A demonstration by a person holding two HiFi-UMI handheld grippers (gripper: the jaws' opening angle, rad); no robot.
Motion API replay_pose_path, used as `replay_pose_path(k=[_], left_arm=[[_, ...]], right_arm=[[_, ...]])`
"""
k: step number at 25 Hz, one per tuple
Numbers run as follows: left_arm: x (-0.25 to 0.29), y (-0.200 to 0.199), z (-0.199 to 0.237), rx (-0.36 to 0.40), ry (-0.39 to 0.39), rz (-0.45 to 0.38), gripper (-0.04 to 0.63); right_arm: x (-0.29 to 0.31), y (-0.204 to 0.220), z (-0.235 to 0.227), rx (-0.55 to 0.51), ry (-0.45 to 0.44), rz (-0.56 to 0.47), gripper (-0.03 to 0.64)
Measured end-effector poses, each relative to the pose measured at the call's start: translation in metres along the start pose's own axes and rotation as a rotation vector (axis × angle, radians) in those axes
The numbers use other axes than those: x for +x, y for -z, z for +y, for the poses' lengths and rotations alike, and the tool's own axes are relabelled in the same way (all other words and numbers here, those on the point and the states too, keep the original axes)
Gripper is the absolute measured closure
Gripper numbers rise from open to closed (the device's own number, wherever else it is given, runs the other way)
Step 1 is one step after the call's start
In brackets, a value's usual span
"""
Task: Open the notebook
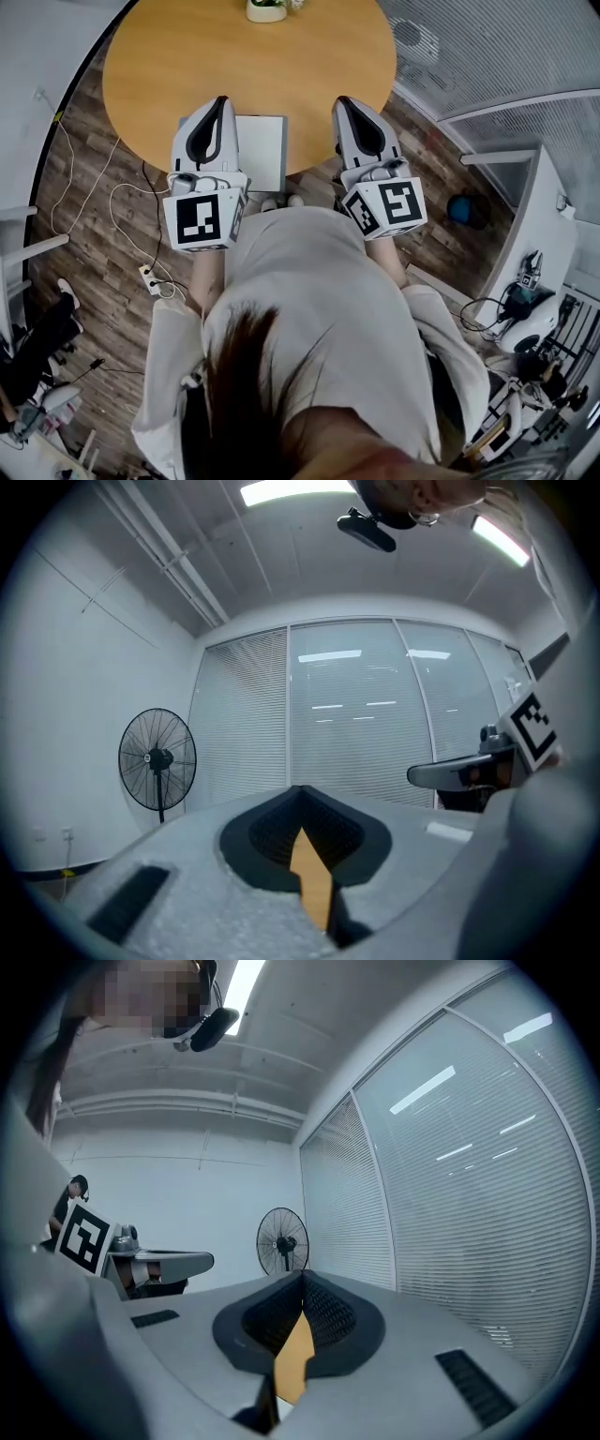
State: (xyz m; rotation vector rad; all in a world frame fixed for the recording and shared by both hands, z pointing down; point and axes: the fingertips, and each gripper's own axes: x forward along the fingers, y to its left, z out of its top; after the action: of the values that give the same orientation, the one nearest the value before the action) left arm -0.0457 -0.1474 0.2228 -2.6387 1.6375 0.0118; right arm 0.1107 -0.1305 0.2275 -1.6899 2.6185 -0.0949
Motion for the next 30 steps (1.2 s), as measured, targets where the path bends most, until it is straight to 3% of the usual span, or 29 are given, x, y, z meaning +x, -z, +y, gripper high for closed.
replay_pose_path(k=[8, 30], left_arm=[[-0.010, -0.008, -0.015, -0.032, 0.022, -0.019, 0.580], [-0.013, 0.005, -0.028, -0.073, 0.059, 0.015, 0.580]], right_arm=[[-0.008, -0.004, 0.014, 0.002, -0.049, 0.021, 0.615], [-0.007, 0.009, 0.024, -0.026, -0.059, 0.065, 0.617]])
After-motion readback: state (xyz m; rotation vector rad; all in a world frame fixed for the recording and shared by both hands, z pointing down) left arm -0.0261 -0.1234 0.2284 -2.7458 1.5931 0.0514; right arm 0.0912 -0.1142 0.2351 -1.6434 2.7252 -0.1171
